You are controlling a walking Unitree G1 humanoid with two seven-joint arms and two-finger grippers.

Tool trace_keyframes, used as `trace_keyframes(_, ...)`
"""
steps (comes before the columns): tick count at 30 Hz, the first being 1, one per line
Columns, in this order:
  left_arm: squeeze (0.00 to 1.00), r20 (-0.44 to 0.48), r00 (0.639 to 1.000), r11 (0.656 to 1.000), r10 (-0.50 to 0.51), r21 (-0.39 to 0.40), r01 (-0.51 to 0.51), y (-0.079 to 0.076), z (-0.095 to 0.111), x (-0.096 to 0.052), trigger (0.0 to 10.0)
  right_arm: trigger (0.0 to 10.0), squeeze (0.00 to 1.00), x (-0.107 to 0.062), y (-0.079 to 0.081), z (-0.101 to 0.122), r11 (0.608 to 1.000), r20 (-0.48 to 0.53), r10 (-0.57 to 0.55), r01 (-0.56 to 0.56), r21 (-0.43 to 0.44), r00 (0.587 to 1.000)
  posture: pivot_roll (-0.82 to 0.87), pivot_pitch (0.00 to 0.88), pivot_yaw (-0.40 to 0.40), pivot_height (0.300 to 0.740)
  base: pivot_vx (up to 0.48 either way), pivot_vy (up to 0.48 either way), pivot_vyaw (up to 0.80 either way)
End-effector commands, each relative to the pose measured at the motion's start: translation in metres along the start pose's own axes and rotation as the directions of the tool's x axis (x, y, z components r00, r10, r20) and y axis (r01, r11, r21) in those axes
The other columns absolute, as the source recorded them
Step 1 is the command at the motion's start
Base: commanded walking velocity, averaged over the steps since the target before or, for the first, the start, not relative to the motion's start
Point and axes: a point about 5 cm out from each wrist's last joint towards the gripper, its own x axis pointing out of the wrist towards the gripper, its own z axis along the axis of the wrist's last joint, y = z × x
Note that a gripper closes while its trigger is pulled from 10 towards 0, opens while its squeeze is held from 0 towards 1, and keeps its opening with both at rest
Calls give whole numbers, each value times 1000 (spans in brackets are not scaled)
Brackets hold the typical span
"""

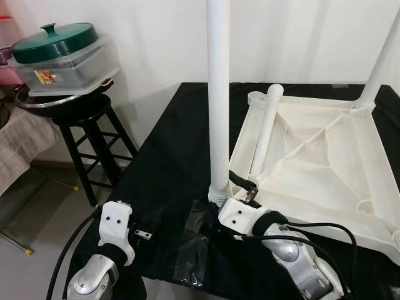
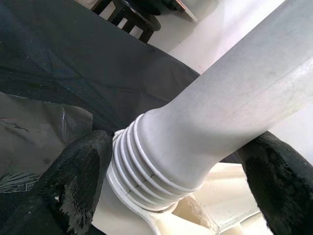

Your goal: Building children table

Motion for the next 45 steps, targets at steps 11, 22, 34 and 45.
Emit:
trace_keyframes(11, 0, -10, 1000, 1000, 4, -15, -4, 1, -6, 1, 10000, 10000, 0, 3, 13, 9, 997, 65, 66, -64, -37, 996, -14, 0, 68, 740, 0, 0, 0)
trace_keyframes(22, 0, -9, 1000, 1000, 1, -19, -1, 0, -7, 2, 10000, 10000, 0, 4, 13, 7, 997, 63, 66, -64, -36, 996, -23, 0, 70, 740, 0, 0, 0)
trace_keyframes(34, 0, -10, 1000, 1000, -5, -21, 5, 0, -8, 2, 10000, 10000, 0, 3, 14, 6, 997, 65, 66, -64, -37, 996, -23, 0, 73, 740, 0, 0, 0)
trace_keyframes(45, 0, -13, 1000, 1000, -8, -21, 8, 0, -9, 1, 10000, 10000, 0, 2, 15, 6, 997, 66, 66, -64, -37, 996, -35, 0, 76, 740, 0, 0, 0)
